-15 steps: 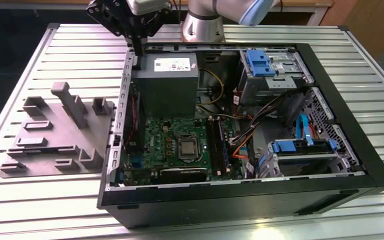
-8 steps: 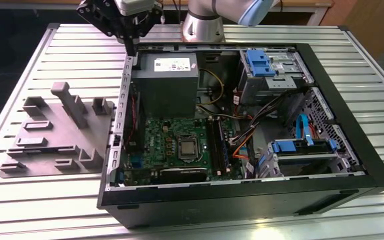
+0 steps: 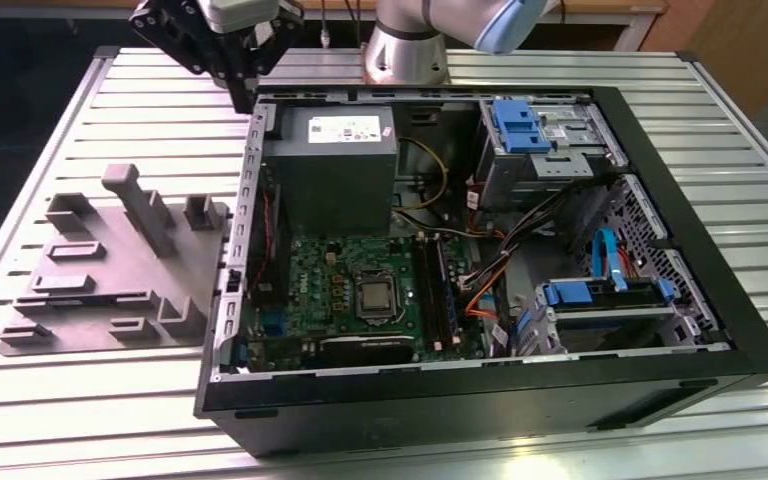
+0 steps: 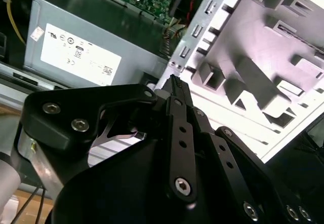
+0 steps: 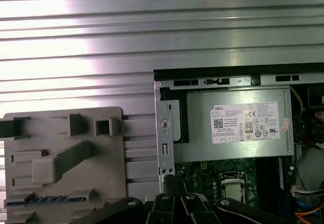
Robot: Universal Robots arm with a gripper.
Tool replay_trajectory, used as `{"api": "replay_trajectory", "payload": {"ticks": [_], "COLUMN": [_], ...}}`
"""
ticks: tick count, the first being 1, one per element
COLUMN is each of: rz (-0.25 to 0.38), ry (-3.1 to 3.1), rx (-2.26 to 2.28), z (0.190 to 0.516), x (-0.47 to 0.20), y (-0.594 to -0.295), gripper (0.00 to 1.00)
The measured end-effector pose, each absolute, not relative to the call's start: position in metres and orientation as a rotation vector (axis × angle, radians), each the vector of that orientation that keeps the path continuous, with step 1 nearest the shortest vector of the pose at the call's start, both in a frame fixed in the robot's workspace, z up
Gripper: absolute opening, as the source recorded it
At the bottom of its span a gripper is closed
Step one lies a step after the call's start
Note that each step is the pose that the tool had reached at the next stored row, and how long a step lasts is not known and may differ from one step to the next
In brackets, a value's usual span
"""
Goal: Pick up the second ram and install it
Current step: 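Reach for the second ram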
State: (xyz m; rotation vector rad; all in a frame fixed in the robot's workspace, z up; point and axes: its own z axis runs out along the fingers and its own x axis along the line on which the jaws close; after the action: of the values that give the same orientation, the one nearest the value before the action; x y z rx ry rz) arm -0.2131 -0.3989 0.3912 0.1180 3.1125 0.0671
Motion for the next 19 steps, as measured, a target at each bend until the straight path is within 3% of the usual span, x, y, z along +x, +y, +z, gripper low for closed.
{"api": "replay_trajectory", "payload": {"ticks": [19], "rz": [0.067], "ry": [3.112], "rx": [0.118], "z": [0.389], "x": [-0.252], "y": [-0.399], "gripper": [0.10]}}
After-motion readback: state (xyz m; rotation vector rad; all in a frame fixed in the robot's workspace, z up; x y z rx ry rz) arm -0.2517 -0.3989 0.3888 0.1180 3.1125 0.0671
